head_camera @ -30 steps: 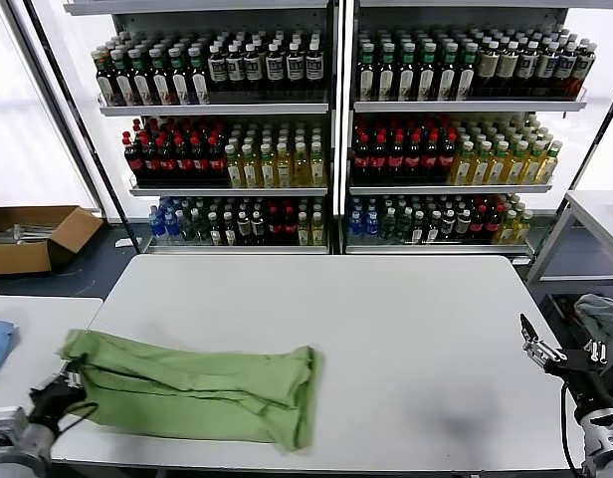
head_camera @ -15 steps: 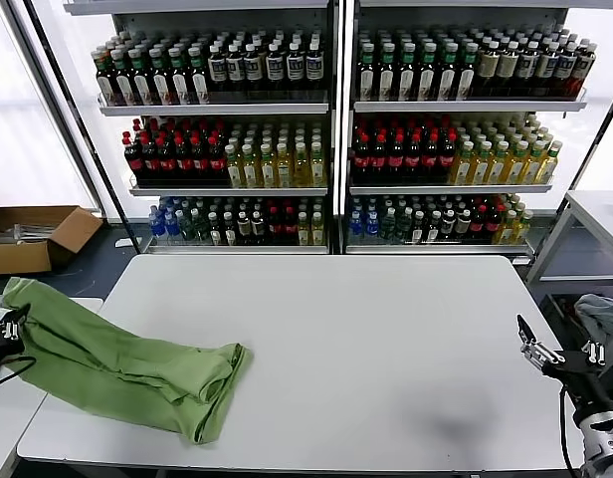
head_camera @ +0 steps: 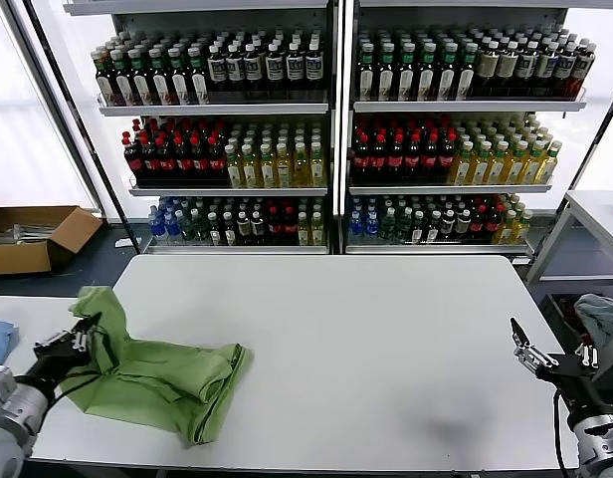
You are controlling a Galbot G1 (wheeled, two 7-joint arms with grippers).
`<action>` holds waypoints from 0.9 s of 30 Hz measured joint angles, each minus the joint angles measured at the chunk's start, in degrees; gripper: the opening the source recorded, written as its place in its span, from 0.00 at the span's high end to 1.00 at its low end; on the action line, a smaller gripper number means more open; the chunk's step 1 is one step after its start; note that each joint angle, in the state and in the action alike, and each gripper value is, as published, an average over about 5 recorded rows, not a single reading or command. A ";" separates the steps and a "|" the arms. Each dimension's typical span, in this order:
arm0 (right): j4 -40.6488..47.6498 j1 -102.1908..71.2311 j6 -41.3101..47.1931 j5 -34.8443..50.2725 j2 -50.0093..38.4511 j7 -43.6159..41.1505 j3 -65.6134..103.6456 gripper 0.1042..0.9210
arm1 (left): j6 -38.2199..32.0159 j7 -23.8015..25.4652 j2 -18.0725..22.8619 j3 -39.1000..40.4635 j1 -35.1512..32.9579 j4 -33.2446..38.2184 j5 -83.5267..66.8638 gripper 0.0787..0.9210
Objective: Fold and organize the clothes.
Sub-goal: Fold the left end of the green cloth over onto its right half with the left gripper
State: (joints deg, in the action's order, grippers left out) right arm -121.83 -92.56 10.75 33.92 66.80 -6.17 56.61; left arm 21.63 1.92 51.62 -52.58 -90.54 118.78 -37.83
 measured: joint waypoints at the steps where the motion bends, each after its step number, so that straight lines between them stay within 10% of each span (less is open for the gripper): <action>1: -0.07 0.00 0.00 -0.02 0.06 0.00 -0.01 0.12 | 0.04 -0.02 0.40 0.83 0.04 0.45 0.40 0.98; 27: -0.52 -0.38 -0.12 -0.65 1.34 -0.21 -0.54 0.12 | 0.20 -1.78 9.63 23.01 0.39 2.93 13.04 0.96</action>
State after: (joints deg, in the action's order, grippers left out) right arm -122.34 -92.94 10.63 33.27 68.14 -6.38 56.07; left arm 21.84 0.14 61.26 -29.57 -90.15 121.72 -24.78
